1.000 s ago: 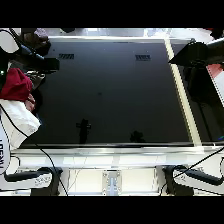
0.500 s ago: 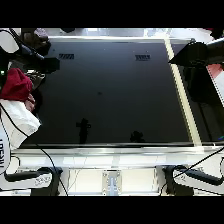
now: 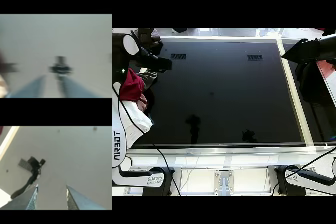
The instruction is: Fold the shirts.
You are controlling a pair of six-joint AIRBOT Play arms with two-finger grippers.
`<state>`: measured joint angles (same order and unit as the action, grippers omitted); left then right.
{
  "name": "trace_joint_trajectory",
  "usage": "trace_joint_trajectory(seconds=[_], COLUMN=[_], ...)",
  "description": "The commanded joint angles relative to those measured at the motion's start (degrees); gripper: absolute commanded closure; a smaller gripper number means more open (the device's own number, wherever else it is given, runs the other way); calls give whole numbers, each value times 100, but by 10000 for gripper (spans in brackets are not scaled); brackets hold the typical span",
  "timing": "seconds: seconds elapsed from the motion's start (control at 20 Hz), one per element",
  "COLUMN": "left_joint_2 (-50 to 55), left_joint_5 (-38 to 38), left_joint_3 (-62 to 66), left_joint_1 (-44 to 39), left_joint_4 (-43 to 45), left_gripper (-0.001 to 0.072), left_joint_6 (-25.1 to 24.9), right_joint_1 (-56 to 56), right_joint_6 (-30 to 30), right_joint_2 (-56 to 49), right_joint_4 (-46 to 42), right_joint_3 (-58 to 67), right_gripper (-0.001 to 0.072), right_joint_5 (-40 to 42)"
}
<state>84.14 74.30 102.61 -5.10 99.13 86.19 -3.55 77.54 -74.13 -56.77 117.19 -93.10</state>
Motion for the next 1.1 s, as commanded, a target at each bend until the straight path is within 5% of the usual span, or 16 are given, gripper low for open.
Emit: trace_joint_trajectory(seconds=[0.0, 0.1, 0.35, 0.65, 1.05], left_joint_2=[57, 61, 299, 1082, 2002], left_joint_5=[-562, -879, -1250, -984, -1497], left_joint_3=[2, 2, 2, 2, 2], left_joint_1=[136, 577, 2074, 3169, 3342], left_joint_4=[2859, 3506, 3069, 1550, 1860], left_gripper=[25, 20, 21, 22, 23], left_joint_6=[162, 1270, 1838, 1840, 1628], right_joint_1=[2, 4, 2, 4, 4], right_joint_6=[-42, -22, -28, 48, 297], right_joint_2=[2, 2, -17, -17, -15], right_joint_4=[96, 195, 151, 162, 715], right_joint_3=[2, 2, 2, 2, 2], right_gripper=[321, 321, 321, 320, 320], right_joint_5=[577, 638, 1001, 1169, 1167])
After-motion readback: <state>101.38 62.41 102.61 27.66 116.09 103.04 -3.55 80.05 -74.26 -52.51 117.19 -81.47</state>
